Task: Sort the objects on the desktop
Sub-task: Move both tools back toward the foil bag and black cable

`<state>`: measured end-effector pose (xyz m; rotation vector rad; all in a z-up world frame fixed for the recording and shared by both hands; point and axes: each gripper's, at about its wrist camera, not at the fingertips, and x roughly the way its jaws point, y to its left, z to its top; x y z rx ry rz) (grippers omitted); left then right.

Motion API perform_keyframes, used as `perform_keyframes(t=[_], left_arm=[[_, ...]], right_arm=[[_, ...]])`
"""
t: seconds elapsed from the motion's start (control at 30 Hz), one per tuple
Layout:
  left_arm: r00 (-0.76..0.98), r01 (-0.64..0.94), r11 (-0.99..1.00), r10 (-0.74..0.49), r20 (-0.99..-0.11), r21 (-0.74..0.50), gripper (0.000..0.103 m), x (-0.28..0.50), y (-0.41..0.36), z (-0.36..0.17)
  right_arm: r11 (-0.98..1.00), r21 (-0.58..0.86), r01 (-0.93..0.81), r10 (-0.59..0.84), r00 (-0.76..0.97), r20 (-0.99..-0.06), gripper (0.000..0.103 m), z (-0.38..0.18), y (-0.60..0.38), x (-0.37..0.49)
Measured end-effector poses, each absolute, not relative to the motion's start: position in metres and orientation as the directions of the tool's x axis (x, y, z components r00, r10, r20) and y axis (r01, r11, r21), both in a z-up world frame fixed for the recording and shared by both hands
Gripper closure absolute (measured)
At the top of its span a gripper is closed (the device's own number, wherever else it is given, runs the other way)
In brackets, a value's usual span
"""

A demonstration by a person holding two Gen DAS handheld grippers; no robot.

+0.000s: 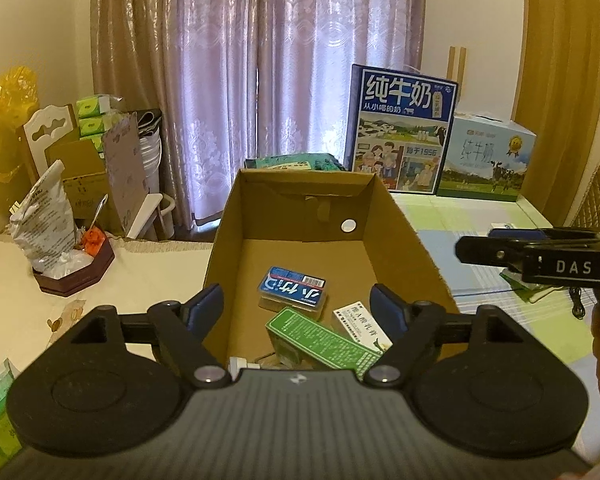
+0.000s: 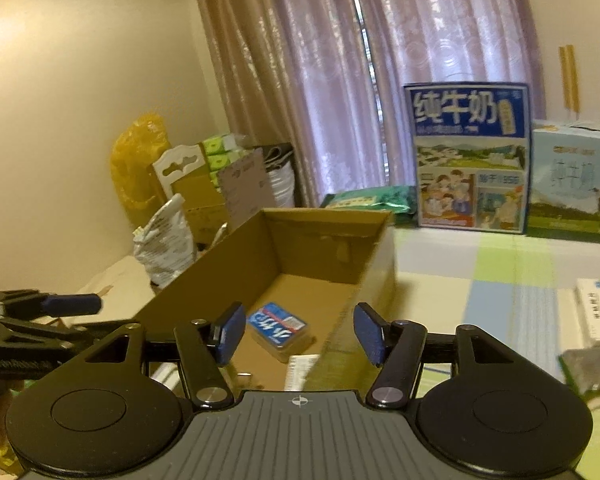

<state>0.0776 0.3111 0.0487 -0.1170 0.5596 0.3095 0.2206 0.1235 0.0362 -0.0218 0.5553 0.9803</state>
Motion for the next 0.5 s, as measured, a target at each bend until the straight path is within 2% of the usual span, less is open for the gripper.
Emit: perform_keyframes(t=[0.3,0.5], left_arm=[[0.827,-0.279,0.960,0.228,-0.514,-0.023,0.023,0.085,0.292,0.062],[0.858,-0.228,0.973,0.184,-0.480,-0.035,0.018,0.097,0.268,0.073]], right_arm=[[0.663,0.189,-0.724,0.713,0.535,-0.452,0.032,0.040,0.068,0.237],[0.720,0.154,-0.677,0.660,0.598,-0.455,0.017,0.042,0.019,0.243]])
